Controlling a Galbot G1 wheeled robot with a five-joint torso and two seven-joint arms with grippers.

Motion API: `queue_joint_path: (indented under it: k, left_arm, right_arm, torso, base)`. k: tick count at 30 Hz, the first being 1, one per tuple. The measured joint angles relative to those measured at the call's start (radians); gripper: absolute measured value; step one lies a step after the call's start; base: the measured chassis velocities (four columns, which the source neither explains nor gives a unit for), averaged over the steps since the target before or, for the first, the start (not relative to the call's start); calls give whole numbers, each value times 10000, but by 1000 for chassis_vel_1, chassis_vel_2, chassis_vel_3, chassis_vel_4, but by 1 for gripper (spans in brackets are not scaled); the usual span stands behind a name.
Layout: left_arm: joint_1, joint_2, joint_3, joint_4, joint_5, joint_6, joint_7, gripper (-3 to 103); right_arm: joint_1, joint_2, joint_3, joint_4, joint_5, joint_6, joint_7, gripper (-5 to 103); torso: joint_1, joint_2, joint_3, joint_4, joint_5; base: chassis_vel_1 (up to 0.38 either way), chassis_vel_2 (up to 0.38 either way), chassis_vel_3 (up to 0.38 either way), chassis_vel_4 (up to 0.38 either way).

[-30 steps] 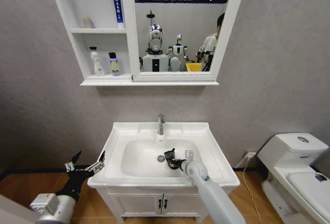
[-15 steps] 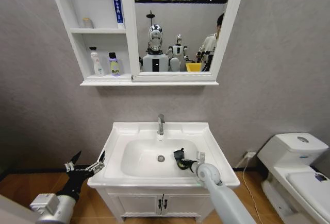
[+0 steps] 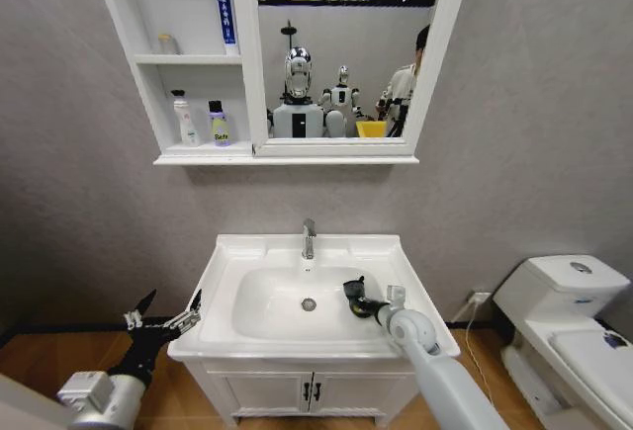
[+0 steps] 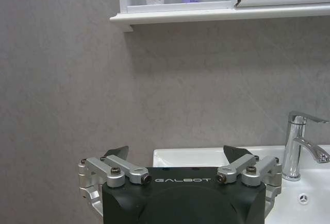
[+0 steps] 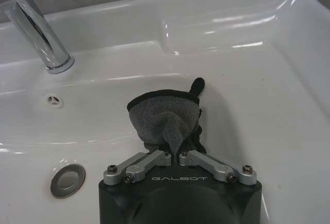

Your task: Move facial cleanser and shampoo from washbasin to cabinet, then wipe washbasin with towel.

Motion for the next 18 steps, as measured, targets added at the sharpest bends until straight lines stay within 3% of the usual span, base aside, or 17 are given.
queue_joint_path:
  k: [1,4,7,11,13,18]
  left_arm:
    - [0,0,0,0,0,0,0,100]
    - [0,0,0,0,0,0,0,100]
    - [0,0,0,-1,0,0,0,100]
    - [0,0,0,-1,0,0,0,100]
    - [0,0,0,0,0,0,0,100]
    - [0,0,0,-1,0,0,0,100]
  right_arm:
    - [0,0,0,0,0,0,0,2]
    - [158,-137,356,291,-1531,167,-738,2]
    - [319,-259,713,326,-2285,449,-1240,2]
    - [484,-477,1003,168,-2745,924,-1722,2]
    - [733,-885,1324,-510,-3233,1868,-2515,2]
    - [936,-1211,1501,-1438,-3277,2660,-3214,2]
  torso:
    - [0,0,0,0,0]
    - [0,0,0,0,-1]
    - [0,0,0,1,0]
    - [0,0,0,2,-1]
    - [0,0,0,1,0]
    - [0,0,0,0,0]
  base:
    - [0,0,0,0]
    - [0,0,0,0]
    - [0,0,0,0]
    - [0,0,0,0]
    - [0,0,0,0]
    - [0,0,0,0]
